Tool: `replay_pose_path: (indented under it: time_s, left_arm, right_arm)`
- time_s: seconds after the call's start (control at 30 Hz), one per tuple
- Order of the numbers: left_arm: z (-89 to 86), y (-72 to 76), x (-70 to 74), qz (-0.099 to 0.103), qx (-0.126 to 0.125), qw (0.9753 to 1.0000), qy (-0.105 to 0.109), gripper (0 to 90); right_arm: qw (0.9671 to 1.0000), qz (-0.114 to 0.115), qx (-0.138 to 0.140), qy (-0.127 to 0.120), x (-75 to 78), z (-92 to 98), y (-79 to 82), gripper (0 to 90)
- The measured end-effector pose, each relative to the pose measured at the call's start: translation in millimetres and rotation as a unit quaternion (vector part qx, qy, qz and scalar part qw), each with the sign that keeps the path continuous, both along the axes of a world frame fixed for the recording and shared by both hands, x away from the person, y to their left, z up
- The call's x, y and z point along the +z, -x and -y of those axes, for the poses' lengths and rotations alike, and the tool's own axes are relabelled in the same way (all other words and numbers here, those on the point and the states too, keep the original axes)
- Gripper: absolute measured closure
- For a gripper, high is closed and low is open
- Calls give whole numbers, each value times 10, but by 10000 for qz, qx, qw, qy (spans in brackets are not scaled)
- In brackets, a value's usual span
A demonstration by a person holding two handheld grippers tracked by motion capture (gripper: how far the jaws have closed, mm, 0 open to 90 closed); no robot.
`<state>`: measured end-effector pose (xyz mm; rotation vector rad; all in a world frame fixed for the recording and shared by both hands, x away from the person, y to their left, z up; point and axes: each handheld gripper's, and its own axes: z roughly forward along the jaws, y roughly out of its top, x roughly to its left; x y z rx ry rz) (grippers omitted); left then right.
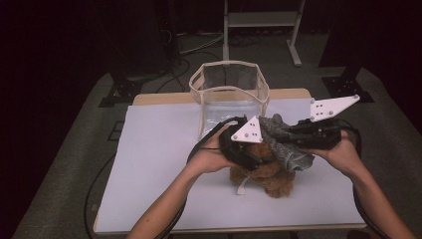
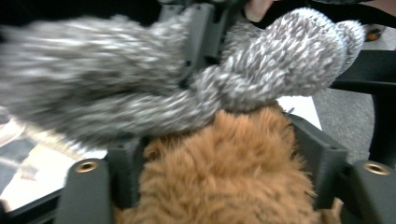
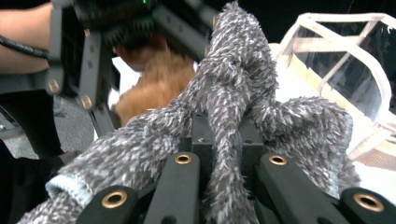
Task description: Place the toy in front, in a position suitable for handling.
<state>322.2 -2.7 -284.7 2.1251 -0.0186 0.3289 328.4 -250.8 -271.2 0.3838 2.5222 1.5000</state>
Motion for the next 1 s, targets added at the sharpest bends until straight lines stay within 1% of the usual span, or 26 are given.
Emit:
replay_pose_path:
  time_s: [0.03, 0.1, 0.13, 0.17, 0.2, 0.27, 0.33, 0.37, 0.4, 0.47, 0.5, 0.53, 0.57, 0.6, 0.63, 0.67, 0.7, 0.73, 0.77, 0.87, 0.9, 0.93, 0.97, 1.0]
  left_arm:
    - [-43, -19, -20, -56, 50, 10000, 54, 278]
    - [-111, -50, -92, -105, 67, 9998, 135, 382]
    - [-138, -63, -121, -145, 73, 9997, 205, 419]
    - [-163, -70, -142, -162, 36, 9995, 279, 466]
    - [-178, -74, -153, -154, 24, 9993, 340, 488]
    - [-182, -71, -156, -118, 65, 9991, 403, 502]
    - [-159, -57, -151, -69, 46, 9991, 410, 505]
    - [-159, -57, -151, -69, 46, 9991, 410, 505]
    - [-123, -36, -140, -35, 24, 9992, 409, 504]
    - [-93, -17, -128, 9, 17, 9991, 415, 503]
    - [-93, -17, -128, 9, 17, 9991, 415, 500]
    - [-77, -9, -128, 25, 47, 9994, 337, 492]
    - [-77, -9, -128, 25, 47, 9994, 337, 487]
    - [-69, -14, -161, 15, 62, 9997, 256, 483]
    - [-69, -14, -161, 15, 62, 9997, 256, 484]
    - [-55, -17, -198, 32, 59, 9999, 160, 487]
    - [-55, -17, -198, 32, 59, 9999, 160, 491]
    - [-46, -12, -215, 80, 71, 9999, 92, 501]
    - [-46, -11, -214, 101, 78, 9999, 74, 510]
    - [-41, -14, -204, 46, 105, 9999, 38, 507]
    - [-41, -14, -204, 46, 105, 9999, 38, 490]
    - [-40, -18, -204, 33, 111, 9999, 38, 469]
    - [-42, -23, -205, -8, 101, 9999, 37, 469]
    - [-48, -38, -211, -111, 118, 9999, 42, 422]
  right_arm:
    - [10000, 3, -18, 84, -16, -3, -2, 816]
    - [9998, -16, -21, 187, -61, -28, -15, 815]
    - [9998, -27, -9, 191, -73, -39, -18, 815]
    - [9999, -11, 7, 110, -68, -40, -21, 815]
    - [10000, -14, 7, 21, -46, -39, -22, 814]
    - [9999, 51, 15, -115, 23, -60, -20, 813]
    - [9997, 98, 126, -189, 93, -132, -21, 813]
    - [9997, 98, 126, -189, 93, -132, -21, 813]
    - [9995, 112, 232, -209, 129, -222, -26, 812]
    - [9993, 106, 288, -217, 141, -288, -29, 812]
    - [9993, 106, 288, -217, 141, -288, -29, 812]
    - [9996, 68, 264, -105, 101, -328, -35, 813]
    - [9996, 68, 264, -105, 101, -328, -35, 813]
    - [9997, 2, 220, -68, 35, -301, -45, 816]
    - [9997, 2, 220, -68, 35, -301, -45, 816]
    - [9998, -3, 194, 17, -23, -287, -47, 817]
    - [9998, 1, 191, 47, -37, -288, -47, 817]
    - [9998, -4, 185, 78, -51, -290, -46, 818]
    - [9997, 2, 209, 87, -60, -289, -51, 819]
    - [9997, 33, 217, 130, -59, -294, -48, 822]
    - [9997, 33, 217, 130, -59, -294, -48, 822]
    - [9996, 92, 178, 220, -58, -302, -47, 823]
    - [9996, 92, 178, 220, -58, -302, -47, 823]
    - [9994, 102, 147, 307, -66, -310, -53, 825]
